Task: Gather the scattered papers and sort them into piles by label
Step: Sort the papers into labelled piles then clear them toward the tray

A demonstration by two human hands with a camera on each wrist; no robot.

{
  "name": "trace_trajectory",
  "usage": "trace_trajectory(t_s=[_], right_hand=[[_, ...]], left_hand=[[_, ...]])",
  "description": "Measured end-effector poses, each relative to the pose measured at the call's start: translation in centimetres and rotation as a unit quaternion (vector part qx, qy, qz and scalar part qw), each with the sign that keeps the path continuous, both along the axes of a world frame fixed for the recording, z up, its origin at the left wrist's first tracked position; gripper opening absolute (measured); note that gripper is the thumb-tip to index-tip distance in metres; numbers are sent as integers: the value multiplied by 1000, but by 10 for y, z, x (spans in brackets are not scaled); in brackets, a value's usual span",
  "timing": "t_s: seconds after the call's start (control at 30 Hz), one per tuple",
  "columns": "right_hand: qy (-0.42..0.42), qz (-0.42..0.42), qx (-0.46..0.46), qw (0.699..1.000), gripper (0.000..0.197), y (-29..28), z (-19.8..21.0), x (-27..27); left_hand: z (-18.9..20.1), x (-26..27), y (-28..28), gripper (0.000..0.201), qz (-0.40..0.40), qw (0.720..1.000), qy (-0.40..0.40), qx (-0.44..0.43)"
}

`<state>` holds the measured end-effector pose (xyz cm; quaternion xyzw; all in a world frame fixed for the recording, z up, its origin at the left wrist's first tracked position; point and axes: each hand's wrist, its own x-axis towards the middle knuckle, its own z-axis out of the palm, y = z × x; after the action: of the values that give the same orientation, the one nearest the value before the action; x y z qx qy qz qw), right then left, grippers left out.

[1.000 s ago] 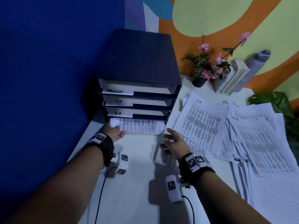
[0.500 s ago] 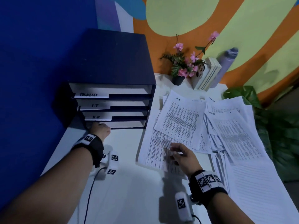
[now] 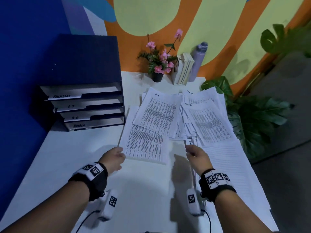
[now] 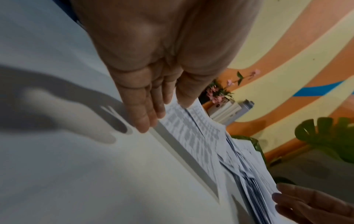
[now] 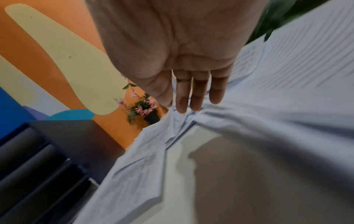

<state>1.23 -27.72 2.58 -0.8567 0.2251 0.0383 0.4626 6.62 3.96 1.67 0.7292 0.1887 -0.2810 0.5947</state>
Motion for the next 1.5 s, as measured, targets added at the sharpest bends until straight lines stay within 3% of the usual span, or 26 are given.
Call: trace_trajectory(t_s=[0.17,0.23,0.4,0.53,0.67,0.77,0.83,0.87,0.93,1.03,1.13,1.2,1.33,1.43,1.5], right_hand=[[72,-38,-220,972,41,-85,-4,-40],[116,-79,-254,957,47,-117,-6,-54],[210,-112,-249,939,66,-177,-18,-74],[235,-88,-186,950,74,-192,-24,-77],[237,-59,-206,948,69,-187,-27,-84],[234,-37,-214,947,70,-175,-27,-89],[211,-48,-172,961,68,-171,-26,-90],[198,-69,-131,969,65,-173,-28,-88],[192,-94,-75,974,55,-179,-29,-85],[199,-61,-41,977,31,-195,-34,-88],[188,-23,110,976,19,-196,-31,-97],[185,14,209,960,33,-189,-26,-102],[169,114,294,934,65,-170,-23,-102],[134,119,363,914,72,-158,-18,-99],[86,76,413,903,65,-153,-8,-94]], left_hand=[[-5,-37,-59,17,-71,993,85,-39],[-11,-46,-84,25,-100,992,73,-9],[0,-70,-151,23,-123,990,64,32],[2,-79,-194,11,-164,982,72,51],[-2,-84,-229,46,-181,980,49,67],[1,-85,-248,31,-165,983,64,38],[-2,-85,-253,29,-152,985,70,45],[-2,-86,-255,16,-158,984,73,47],[-6,-88,-254,25,-173,981,72,48],[-5,-92,-244,40,-179,978,58,89],[-9,-95,-230,46,-166,978,66,105],[-10,-96,-224,53,-185,969,63,148],[-8,-96,-209,73,-241,934,75,253],[-16,-99,-191,99,-153,968,87,176],[-18,-100,-179,96,-42,994,45,89]])
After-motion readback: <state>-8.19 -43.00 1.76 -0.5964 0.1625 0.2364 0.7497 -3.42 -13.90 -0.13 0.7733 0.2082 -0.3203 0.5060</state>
